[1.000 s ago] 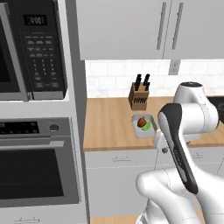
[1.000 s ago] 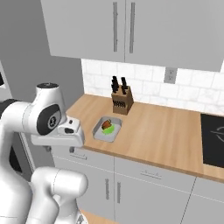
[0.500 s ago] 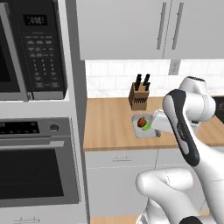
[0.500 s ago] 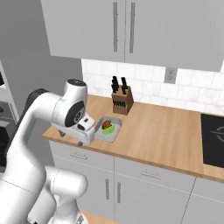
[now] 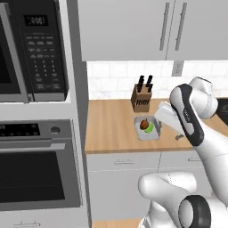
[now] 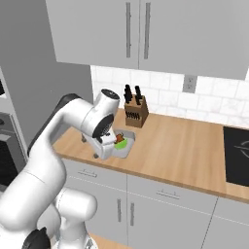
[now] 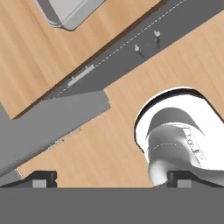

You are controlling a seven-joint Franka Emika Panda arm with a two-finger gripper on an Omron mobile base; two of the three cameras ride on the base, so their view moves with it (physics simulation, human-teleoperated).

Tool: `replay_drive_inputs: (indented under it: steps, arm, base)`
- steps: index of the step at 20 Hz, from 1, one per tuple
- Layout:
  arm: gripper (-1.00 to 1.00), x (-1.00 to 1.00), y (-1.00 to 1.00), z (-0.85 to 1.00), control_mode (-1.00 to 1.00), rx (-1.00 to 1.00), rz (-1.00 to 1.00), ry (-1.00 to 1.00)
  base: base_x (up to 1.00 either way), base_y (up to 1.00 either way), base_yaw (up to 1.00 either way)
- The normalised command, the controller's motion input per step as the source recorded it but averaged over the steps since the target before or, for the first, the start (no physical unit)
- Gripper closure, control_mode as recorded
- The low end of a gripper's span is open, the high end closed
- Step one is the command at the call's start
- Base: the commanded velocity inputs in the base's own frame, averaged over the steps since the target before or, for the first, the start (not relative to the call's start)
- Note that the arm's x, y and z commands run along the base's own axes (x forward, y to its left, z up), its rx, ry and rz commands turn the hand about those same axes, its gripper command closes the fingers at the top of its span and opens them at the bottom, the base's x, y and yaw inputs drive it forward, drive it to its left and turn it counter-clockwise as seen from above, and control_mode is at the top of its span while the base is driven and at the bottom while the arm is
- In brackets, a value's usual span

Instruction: Take the meat container that has the chicken drumstick and place it on the second highest rack of the freezer. Then take the vegetable container that has the lemon wedge and bell pepper and place it on the highest rack of the freezer.

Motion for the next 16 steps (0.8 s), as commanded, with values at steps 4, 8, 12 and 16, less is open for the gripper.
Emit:
replay_drive_inputs:
  steps: [4, 8, 12, 16]
  arm:
    - [-1.00, 0.28, -0.02, -0.26, -1.00, 0.04, -0.26, 0.03]
    - [-1.00, 0.45, 0.00, -0.38, -1.00, 0.00, -0.23, 0.05]
    - [-1.00, 0.55, 0.00, -0.44, -1.00, 0.00, -0.23, 0.06]
    - [-1.00, 0.67, -0.02, -0.41, -1.00, 0.00, -0.23, 0.09]
  base:
    - [0.00, 0.00, 0.00]
    - [0.00, 0.00, 0.00]
    - [0.00, 0.00, 0.00]
    - [0.00, 0.00, 0.00]
